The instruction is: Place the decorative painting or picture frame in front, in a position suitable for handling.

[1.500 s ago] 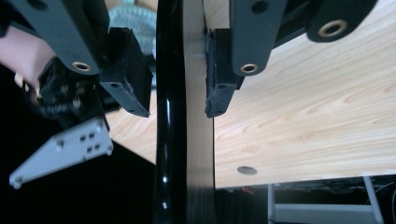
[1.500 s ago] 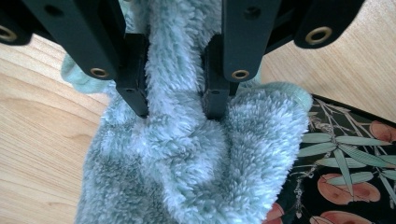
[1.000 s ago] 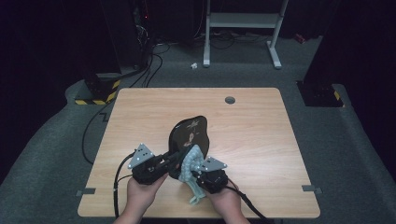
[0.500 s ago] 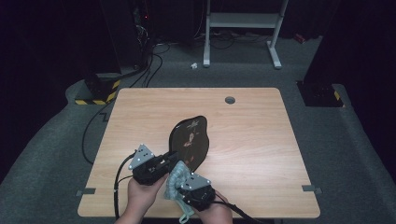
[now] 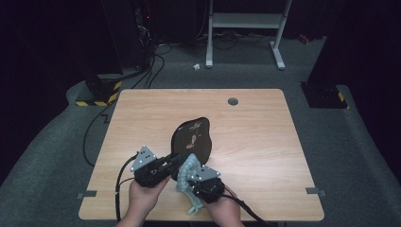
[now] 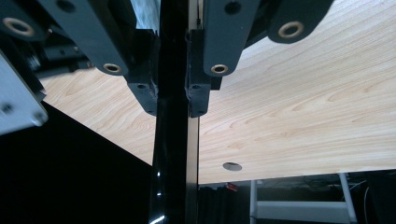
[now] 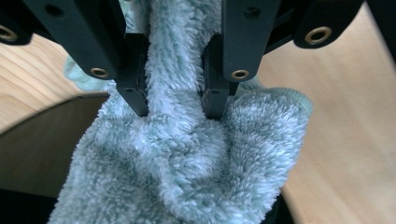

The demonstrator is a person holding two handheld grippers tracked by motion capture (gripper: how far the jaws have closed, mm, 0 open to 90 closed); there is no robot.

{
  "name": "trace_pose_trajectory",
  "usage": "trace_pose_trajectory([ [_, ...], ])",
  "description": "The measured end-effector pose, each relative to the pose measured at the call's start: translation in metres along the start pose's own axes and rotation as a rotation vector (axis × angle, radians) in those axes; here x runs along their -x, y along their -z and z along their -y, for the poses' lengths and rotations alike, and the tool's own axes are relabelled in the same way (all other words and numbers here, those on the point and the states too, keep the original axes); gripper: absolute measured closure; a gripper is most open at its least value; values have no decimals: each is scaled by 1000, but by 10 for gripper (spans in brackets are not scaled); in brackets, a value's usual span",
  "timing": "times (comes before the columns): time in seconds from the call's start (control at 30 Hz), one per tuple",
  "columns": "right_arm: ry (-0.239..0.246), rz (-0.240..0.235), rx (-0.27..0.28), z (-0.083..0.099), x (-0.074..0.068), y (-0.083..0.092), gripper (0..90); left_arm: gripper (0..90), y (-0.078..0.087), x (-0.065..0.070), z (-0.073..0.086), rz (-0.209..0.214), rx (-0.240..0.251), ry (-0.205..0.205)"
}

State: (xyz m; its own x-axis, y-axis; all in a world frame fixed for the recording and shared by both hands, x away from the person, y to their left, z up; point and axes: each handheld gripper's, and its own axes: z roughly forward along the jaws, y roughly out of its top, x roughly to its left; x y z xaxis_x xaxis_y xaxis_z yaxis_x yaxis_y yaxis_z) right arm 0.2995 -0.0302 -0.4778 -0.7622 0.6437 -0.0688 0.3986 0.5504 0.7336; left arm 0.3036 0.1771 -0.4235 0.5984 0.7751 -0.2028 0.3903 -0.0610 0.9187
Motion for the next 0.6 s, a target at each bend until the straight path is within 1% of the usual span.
trace_pose_trajectory([
  [0.07,14,-9,5,0,-6,1,682,783,0,0,0,-1,-1,-1],
  [0.1,13,-13,6,0,-8,1,682,783,0,0,0,-1,-2,1],
  [0.2,30,-34,14,1,-14,2,682,783,1,1,1,-7,3,1],
  [0.37,45,-57,32,-1,-21,4,681,783,0,0,1,-1,3,3],
  [0.43,49,-56,28,-2,-22,3,681,783,1,0,1,-2,2,1],
  [0.47,64,-53,23,-1,-22,2,681,783,1,0,1,-2,2,2],
  [0.53,70,-57,3,2,-21,-2,681,783,1,-1,1,-2,5,8],
  [0.6,66,-56,-24,8,-20,-7,681,783,2,-1,2,0,6,10],
])
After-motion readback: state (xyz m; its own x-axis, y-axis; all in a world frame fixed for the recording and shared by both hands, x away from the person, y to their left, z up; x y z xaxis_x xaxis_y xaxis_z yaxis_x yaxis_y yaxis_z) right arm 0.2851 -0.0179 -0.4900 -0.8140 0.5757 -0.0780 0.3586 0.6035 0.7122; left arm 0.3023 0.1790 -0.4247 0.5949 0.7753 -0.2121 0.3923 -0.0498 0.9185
